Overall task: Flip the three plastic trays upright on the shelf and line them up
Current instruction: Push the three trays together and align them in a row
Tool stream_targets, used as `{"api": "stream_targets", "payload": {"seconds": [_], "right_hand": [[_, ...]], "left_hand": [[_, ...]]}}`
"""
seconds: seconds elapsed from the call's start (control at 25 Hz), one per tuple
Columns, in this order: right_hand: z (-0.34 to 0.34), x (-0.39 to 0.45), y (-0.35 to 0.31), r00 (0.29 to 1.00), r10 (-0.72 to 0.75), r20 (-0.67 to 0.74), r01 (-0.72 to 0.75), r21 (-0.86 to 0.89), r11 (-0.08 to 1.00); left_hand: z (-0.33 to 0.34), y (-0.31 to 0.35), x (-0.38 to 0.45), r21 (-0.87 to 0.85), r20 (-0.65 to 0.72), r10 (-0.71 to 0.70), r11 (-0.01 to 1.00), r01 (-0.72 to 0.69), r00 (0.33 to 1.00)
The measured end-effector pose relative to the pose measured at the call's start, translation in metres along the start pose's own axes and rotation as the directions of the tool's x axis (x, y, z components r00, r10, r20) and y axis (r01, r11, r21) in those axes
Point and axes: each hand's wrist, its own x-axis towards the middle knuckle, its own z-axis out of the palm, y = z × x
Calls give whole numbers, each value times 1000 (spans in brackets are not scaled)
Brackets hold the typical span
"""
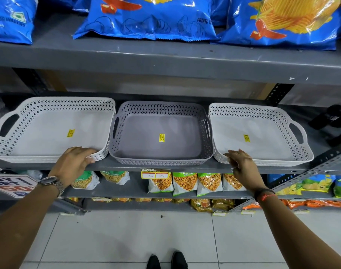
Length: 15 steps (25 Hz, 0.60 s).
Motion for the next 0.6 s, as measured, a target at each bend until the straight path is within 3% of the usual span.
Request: {"api": "stream_targets", "payload": {"seconds": [0.2, 0.36, 0.6], "right_hand": [[4, 1, -24, 1000, 16, 24, -14, -78, 997], [17, 7, -36, 994, 111, 3, -110, -95, 989], [15, 15, -47, 990, 133, -42, -136, -77, 988]], "left_hand": [[-6, 35, 4, 82, -29, -20, 996, 23, 999], [3, 44, 6, 124, -118, -41, 991, 56, 992], [9, 47, 11, 81, -143, -59, 994, 71, 988]]}}
